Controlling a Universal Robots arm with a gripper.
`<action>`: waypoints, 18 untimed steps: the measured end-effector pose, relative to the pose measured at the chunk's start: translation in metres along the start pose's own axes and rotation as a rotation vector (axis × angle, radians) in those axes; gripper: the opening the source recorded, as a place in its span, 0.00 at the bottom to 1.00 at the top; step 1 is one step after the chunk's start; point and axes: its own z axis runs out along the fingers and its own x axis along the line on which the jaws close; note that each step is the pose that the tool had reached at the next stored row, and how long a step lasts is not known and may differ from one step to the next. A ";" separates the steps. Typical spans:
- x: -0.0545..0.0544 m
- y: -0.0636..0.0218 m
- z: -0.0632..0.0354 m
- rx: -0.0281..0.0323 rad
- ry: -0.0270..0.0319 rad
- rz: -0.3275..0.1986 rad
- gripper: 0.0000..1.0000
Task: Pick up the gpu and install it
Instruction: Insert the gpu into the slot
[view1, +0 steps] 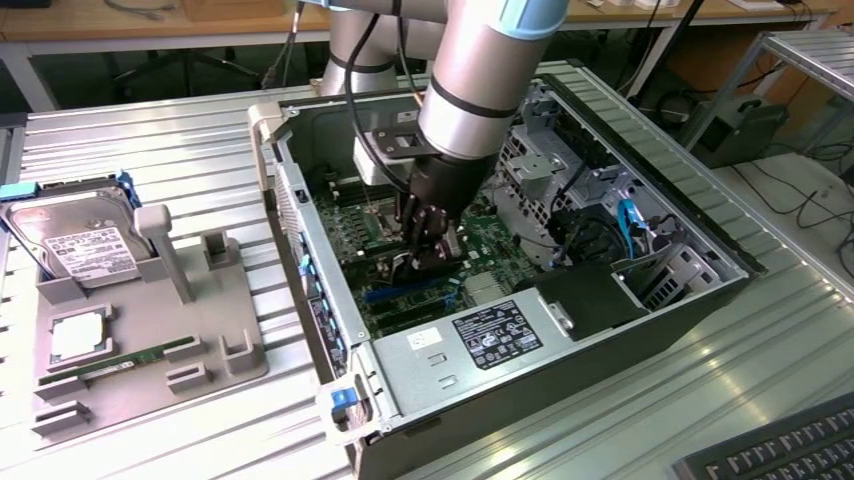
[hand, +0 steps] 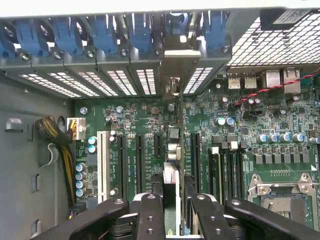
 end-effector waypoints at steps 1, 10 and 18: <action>0.000 0.0002 0.0003 0.0000 0.0000 0.000 0.26; 0.000 0.0033 0.0036 -0.0002 -0.0028 0.003 0.26; 0.000 0.0068 0.0046 -0.0001 -0.0073 0.002 0.26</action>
